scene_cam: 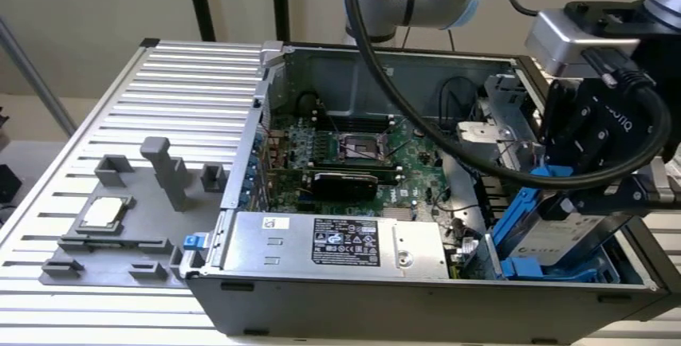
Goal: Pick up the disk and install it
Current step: 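Insert the first disk wire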
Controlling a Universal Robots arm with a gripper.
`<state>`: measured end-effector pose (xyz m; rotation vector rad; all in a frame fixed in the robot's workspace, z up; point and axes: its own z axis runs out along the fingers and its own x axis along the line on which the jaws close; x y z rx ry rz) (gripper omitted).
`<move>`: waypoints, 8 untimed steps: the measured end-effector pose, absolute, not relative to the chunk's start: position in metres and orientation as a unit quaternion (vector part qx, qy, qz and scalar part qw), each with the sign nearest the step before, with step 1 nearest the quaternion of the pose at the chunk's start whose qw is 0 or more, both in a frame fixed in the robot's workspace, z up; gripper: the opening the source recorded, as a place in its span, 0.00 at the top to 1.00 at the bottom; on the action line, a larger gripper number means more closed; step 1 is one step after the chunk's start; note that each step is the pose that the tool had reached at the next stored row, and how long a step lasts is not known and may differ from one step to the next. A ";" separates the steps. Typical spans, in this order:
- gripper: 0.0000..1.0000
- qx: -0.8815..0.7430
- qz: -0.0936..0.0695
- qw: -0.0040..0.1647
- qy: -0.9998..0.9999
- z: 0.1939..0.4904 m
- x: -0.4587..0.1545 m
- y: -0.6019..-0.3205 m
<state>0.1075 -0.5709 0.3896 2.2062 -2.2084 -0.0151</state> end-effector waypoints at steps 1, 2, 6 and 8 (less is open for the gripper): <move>1.00 0.707 -0.005 0.010 -0.707 0.388 0.108 -0.571; 1.00 0.707 -0.005 0.010 -0.707 0.386 0.108 -0.571; 1.00 0.707 -0.005 0.010 -0.707 0.379 0.108 -0.571; 1.00 0.707 -0.005 0.010 -0.707 0.375 0.107 -0.571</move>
